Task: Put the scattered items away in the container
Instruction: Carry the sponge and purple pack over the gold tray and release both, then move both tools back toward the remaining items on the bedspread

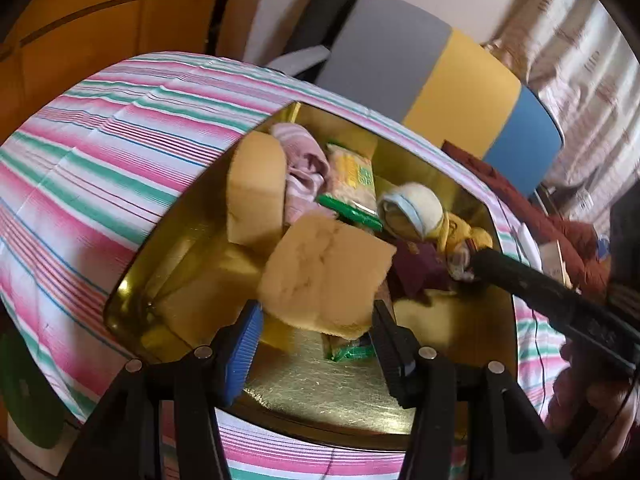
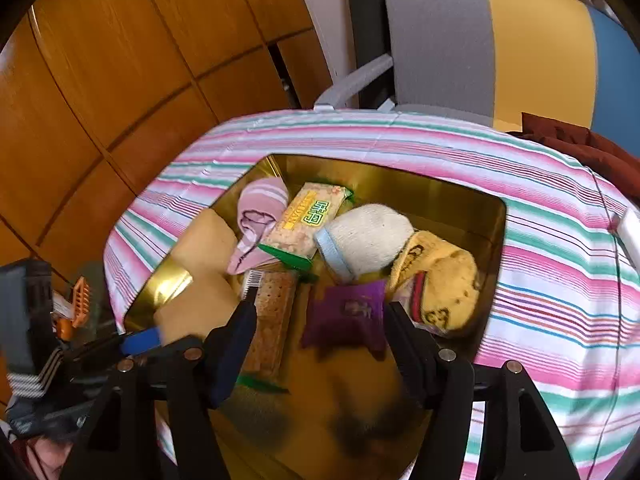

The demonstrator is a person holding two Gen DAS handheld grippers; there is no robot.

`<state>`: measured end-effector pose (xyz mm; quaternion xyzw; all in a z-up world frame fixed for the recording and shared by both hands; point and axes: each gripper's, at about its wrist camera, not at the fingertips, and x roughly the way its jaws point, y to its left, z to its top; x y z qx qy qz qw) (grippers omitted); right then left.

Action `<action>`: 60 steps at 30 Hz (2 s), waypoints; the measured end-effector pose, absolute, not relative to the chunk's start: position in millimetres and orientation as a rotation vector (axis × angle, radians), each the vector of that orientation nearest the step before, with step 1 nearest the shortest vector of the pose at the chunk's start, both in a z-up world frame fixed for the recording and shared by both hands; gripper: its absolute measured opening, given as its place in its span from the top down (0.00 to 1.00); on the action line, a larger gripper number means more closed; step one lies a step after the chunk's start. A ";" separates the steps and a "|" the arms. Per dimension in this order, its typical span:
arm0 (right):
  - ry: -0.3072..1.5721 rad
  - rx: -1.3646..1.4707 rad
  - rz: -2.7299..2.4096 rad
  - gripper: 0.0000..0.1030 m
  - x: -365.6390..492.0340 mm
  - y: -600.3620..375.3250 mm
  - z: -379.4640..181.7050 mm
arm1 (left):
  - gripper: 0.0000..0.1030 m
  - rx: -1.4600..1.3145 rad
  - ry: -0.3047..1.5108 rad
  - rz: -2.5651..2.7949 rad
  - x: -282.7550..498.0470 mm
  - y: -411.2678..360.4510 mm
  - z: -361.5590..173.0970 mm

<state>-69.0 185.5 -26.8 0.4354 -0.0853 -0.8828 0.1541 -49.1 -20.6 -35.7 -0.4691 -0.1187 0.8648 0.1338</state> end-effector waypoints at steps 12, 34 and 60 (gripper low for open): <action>-0.349 1.175 -2.574 0.33 -36.3 222.2 -10.2 | 0.46 -1.269 -0.483 2.668 -38.1 -33.6 -12.3; -0.459 1.252 -2.769 0.30 26.2 354.1 -9.1 | 0.37 -1.214 -0.290 2.302 -2.6 113.6 6.4; -0.728 1.071 -2.970 0.24 33.5 539.2 -16.3 | 0.36 -1.260 0.009 2.081 30.4 229.6 -13.2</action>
